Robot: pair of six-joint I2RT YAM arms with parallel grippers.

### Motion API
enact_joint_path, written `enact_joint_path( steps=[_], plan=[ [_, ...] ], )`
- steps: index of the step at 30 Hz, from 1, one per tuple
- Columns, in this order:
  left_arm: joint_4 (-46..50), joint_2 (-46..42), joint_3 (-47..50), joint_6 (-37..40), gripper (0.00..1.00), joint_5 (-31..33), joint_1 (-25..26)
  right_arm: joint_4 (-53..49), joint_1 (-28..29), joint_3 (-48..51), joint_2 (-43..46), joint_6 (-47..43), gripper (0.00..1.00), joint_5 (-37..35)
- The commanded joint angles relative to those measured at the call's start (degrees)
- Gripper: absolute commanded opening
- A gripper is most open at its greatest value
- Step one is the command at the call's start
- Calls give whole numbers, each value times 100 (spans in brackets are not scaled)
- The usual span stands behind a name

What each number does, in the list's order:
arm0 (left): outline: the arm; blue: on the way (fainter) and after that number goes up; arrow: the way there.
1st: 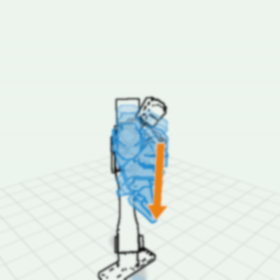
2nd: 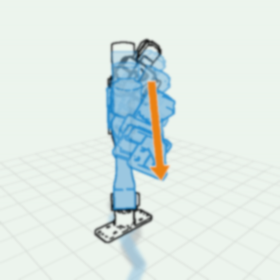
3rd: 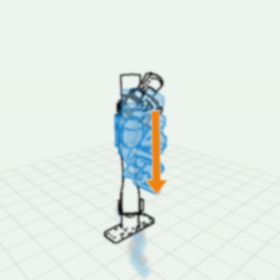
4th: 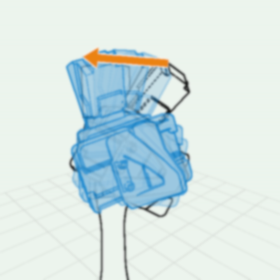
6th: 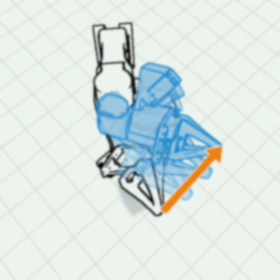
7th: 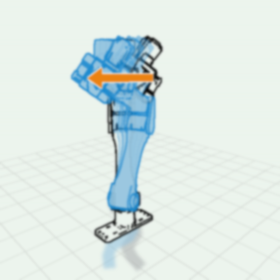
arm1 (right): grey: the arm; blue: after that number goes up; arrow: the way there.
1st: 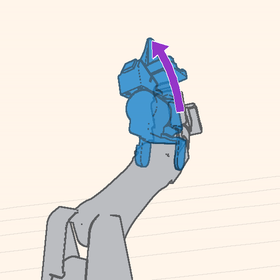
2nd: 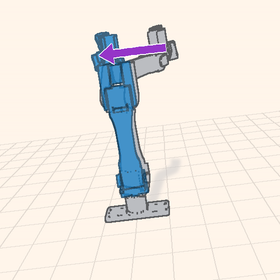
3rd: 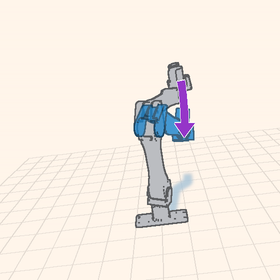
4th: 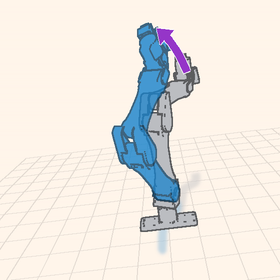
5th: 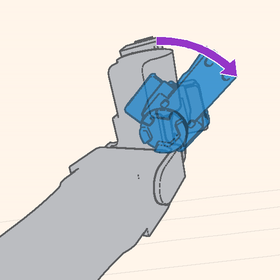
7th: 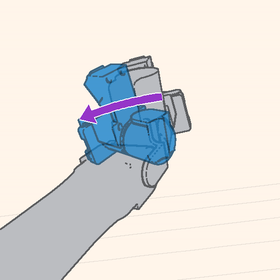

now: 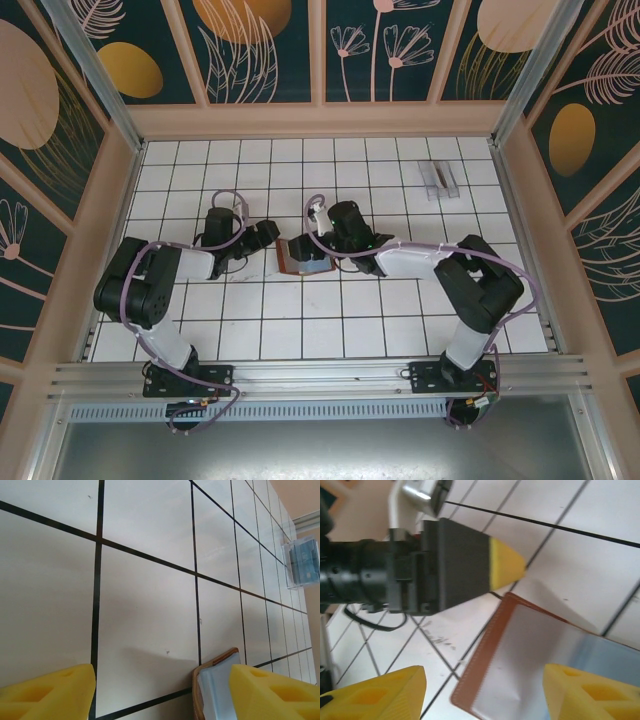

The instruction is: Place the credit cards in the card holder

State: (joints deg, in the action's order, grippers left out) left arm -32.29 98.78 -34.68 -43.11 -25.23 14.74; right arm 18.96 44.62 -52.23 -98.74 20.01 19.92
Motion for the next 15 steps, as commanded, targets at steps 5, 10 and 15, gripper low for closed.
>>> enact_joint_path(
  steps=[5,10,15],
  plan=[
    [-69,220,431,-136,54,-547,100,-235,55,-54,-436,181,55,-12],
    [-538,171,755,-328,44,-1012,99,50,55,-157,-922,255,55,583],
    [-1027,352,862,-579,33,-1238,98,117,51,-309,-1242,285,49,858]
  ],
)
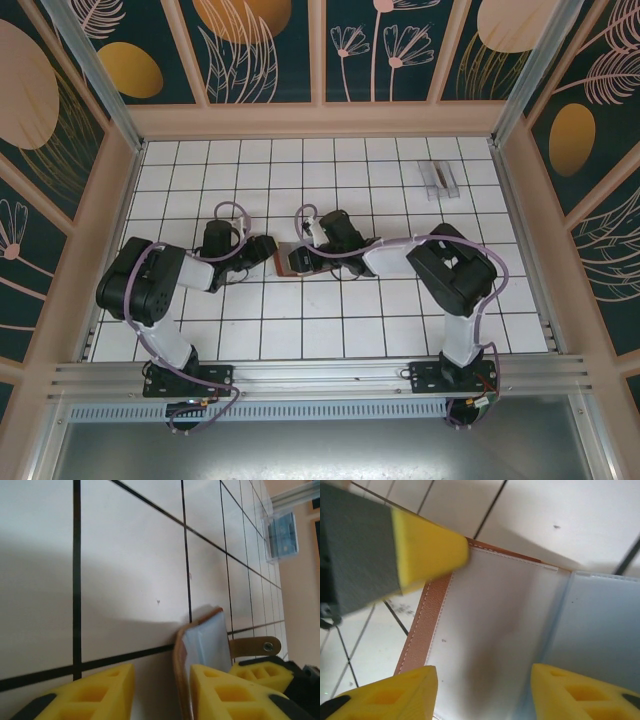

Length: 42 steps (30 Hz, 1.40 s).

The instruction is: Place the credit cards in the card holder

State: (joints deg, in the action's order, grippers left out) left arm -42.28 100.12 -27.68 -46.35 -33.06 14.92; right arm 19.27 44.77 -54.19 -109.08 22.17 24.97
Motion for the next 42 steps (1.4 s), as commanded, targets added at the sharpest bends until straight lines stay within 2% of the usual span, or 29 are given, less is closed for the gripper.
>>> enact_joint_path(
  steps=[1,5,8,12,16,20,25,28,29,33,36,38,42],
  plan=[
    [-62,265,137,-276,30,-479,80,71,41,-126,-229,46,48,372],
    [-357,302,182,-424,22,-620,81,-33,18,-197,-263,-21,39,445],
    [-395,266,202,-368,17,-685,79,-194,22,-286,-302,-123,37,380],
    [-548,102,285,-375,21,-799,80,-226,31,-336,-316,-155,31,419],
    [-566,43,269,-340,18,-845,81,-308,49,-382,-299,-205,27,369],
    [-876,57,325,-483,17,-930,87,-407,49,-463,-307,-250,29,386],
    [-811,232,237,-438,14,-966,90,-487,58,-474,-236,-388,37,319],
    [-789,293,205,-396,15,-917,89,-586,101,-548,-258,-476,38,263],
    [-742,296,173,-393,20,-912,86,-551,104,-517,-223,-458,38,237],
    [-414,-28,157,-283,50,-624,82,-365,84,-373,-1,-336,37,263],
    [72,-159,36,-225,67,-453,30,-495,54,-312,277,-397,38,-49],
    [230,-353,90,-259,72,-384,-65,-528,-21,-202,545,-394,39,-335],
    [1423,-647,-20,255,75,467,-103,-690,-327,-22,1199,-519,43,-1099]
  ],
)
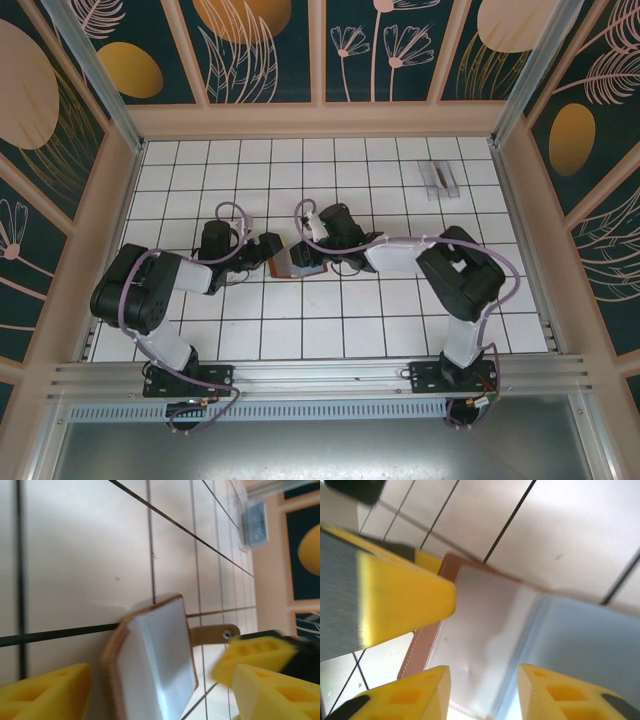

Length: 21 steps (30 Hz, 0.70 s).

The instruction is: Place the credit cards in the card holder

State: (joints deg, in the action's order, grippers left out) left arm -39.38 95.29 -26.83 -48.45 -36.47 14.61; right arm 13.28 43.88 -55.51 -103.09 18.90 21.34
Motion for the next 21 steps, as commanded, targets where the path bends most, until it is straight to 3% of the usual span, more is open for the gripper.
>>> enact_joint_path(
  steps=[1,5,8,15,18,21],
  plan=[
    [1364,-197,-154,562,75,974,-72,-162,-319,135,753,-225,44,-1033],
    [2010,-499,-174,811,76,1571,-75,-605,-1078,-9,1181,-298,47,-1669],
    [2445,-719,-279,1029,77,1798,-72,-1233,-1661,-389,1363,-456,60,-2372],
    [3289,-1613,-393,1353,78,2456,-64,-2485,-2984,-1481,866,-464,71,-3711],
    [3489,-1864,-440,1412,78,2504,-70,-2861,-3468,-2060,365,-674,75,-4023],
    [3494,-2061,-353,1406,79,2533,-63,-3528,-3874,-2873,-193,-819,75,-3647]
  ],
)
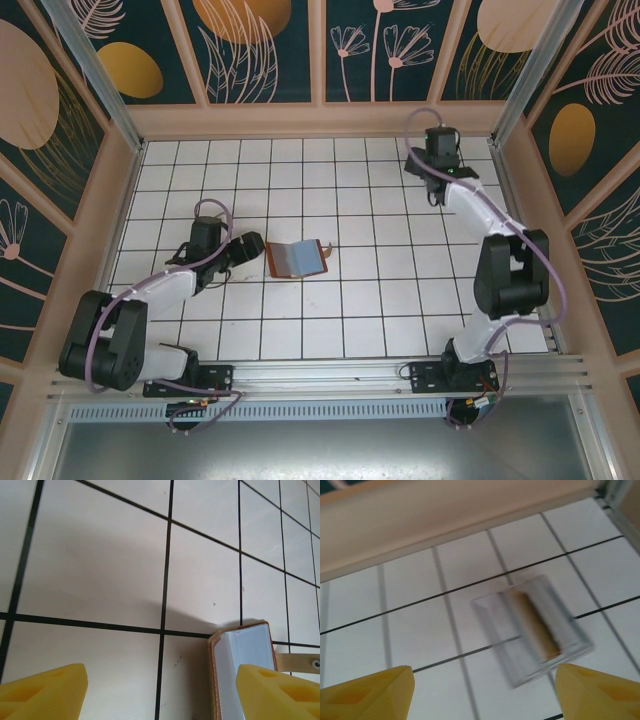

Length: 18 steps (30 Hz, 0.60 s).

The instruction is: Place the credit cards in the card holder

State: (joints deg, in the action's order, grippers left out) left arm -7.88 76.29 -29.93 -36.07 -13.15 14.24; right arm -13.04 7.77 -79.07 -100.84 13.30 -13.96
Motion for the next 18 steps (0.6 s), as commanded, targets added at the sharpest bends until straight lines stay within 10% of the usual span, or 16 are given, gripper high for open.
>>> enact_joint_path(
  steps=[1,18],
  plan=[
    [369,-205,-39,171,79,186,-22,-847,-330,-588,-534,-399,75,-19],
    [243,-398,156,110,80,206,-6,-979,-346,-1524,-1557,-1119,61,800]
  ],
)
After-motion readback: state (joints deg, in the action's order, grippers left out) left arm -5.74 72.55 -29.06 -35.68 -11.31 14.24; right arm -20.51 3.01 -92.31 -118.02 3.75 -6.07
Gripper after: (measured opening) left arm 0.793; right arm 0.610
